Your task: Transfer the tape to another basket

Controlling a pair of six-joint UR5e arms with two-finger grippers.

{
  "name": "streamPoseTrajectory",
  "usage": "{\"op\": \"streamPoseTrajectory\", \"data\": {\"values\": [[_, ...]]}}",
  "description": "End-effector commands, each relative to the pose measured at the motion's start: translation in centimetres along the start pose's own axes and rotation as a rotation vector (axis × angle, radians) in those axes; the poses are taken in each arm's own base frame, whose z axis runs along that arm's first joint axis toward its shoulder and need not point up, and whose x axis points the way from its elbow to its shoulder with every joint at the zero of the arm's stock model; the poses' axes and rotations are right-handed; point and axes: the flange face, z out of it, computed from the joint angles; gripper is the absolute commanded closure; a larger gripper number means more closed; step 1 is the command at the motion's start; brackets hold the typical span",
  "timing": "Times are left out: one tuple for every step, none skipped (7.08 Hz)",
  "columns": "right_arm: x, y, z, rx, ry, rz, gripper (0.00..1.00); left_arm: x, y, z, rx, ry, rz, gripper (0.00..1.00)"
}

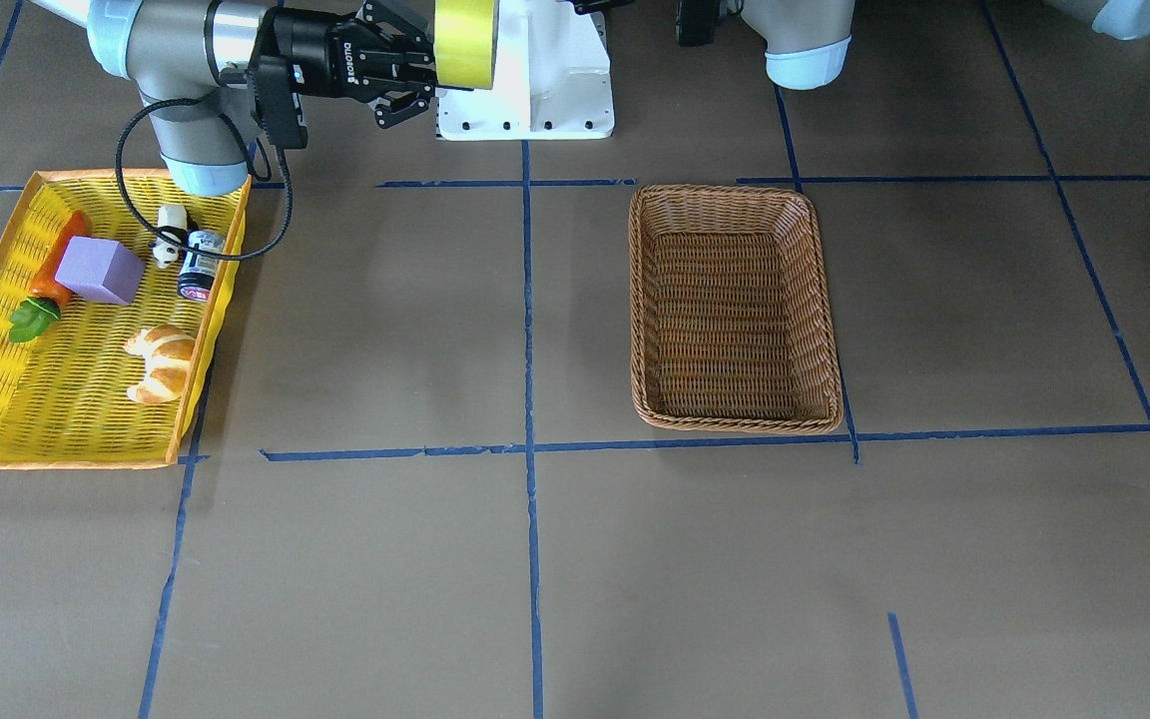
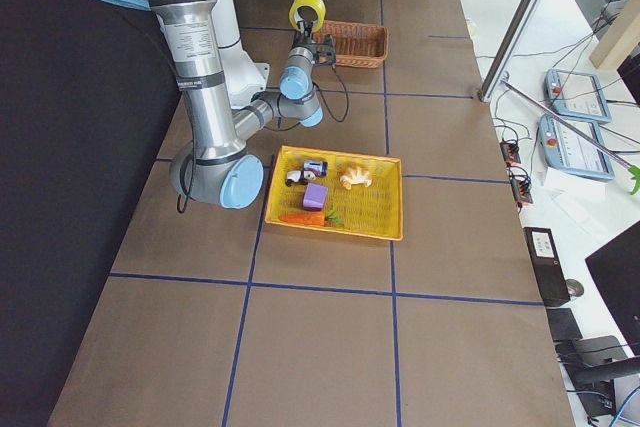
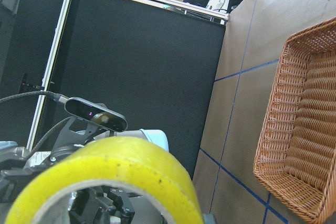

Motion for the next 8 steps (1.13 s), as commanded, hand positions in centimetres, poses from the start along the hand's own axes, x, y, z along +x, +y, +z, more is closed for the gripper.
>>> {"op": "streamPoseTrajectory", "data": {"values": [[0.0, 1.3, 0.7, -0.007, -0.01, 0.016, 1.0, 0.1, 0.0, 0.0, -0.001, 0.001, 0.001, 0.0], [-0.5, 1.8, 0.9, -0.016, -0.024, 0.02, 1.0, 0.1, 0.0, 0.0, -0.001, 0.001, 0.001, 0.0], [-0.5, 2.2, 1.1, -0.021, -0.026, 0.023, 1.0, 0.1, 0.1, 0.0, -0.001, 0.003, 0.001, 0.0], [-0.5, 2.3, 1.2, -0.015, -0.027, 0.024, 1.0, 0.1, 0.0, 0.0, -0.001, 0.001, 0.001, 0.0], [-0.4, 2.6, 1.3, -0.014, -0.028, 0.026, 1.0, 0.5, 0.1, 0.3, -0.001, 0.014, 0.003, 0.0], [-0.3, 3.1, 1.5, -0.021, -0.03, 0.031, 1.0, 0.8, -0.2, 0.5, 0.032, 0.034, 0.001, 0.0], [-0.3, 3.3, 1.6, -0.014, -0.031, 0.036, 1.0, 0.6, 0.1, 0.7, 0.033, 0.035, -0.004, 0.0], [-0.3, 3.5, 1.9, -0.002, -0.034, 0.04, 1.0, 0.2, 0.5, 1.0, 0.027, 0.033, -0.013, 0.0]]}}
